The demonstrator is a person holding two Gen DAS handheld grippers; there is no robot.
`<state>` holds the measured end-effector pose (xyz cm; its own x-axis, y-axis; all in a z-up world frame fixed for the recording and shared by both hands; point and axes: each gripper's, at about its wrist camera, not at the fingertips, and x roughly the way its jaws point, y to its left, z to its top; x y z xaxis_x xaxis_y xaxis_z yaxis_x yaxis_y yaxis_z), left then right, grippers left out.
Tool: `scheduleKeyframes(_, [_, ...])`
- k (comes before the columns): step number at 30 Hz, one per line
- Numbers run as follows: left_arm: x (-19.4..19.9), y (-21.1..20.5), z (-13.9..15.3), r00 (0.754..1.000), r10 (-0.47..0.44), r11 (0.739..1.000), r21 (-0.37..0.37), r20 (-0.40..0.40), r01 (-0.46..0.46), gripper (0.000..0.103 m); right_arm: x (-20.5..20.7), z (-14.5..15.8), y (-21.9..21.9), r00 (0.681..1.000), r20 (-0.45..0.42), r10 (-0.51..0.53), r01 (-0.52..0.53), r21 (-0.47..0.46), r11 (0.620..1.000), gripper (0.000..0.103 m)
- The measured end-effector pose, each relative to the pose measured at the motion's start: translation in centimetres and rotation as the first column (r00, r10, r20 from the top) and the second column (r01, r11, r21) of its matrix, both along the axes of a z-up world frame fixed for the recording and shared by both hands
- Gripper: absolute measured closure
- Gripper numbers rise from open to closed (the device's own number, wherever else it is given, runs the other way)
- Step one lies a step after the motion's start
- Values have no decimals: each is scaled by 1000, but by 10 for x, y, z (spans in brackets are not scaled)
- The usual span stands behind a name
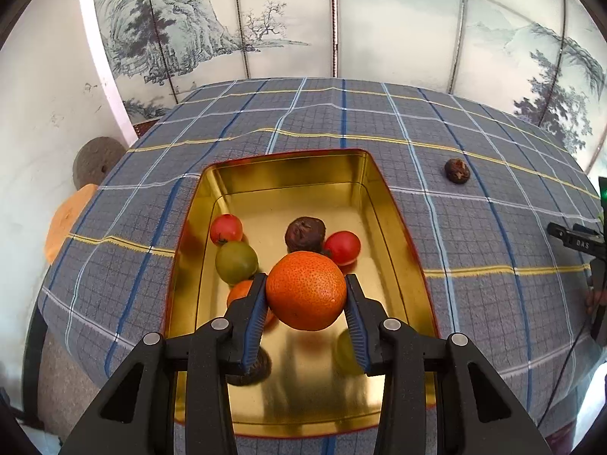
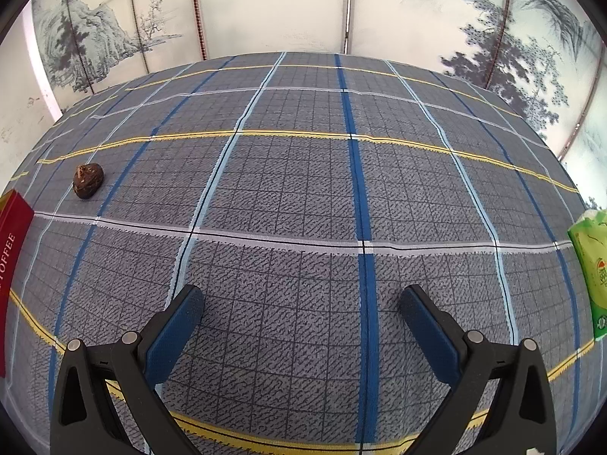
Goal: Organize fruits
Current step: 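Carry the orange in the left tool over the tin, then lower the orange into the tin and open the left tool while the right tool reaches the brown fruit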
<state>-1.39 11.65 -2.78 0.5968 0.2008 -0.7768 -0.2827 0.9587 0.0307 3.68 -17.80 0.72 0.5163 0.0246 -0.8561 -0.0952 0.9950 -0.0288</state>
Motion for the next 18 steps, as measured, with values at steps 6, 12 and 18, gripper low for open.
scheduleKeyframes(6, [16,9,3,1000,12,1000,14,-23,-12,62,-7,9,12,995,54,78,-80,30,996,1])
scheduleKeyframes(12, [33,15,7,999,27,999,21,-40,-26,62,-12,28,59,950,139,280,-297,128,946,0])
scheduleKeyframes(18, [48,20,9,997,49,998,34,-64,-47,61,-3,26,101,899,143,413,-431,129,893,0])
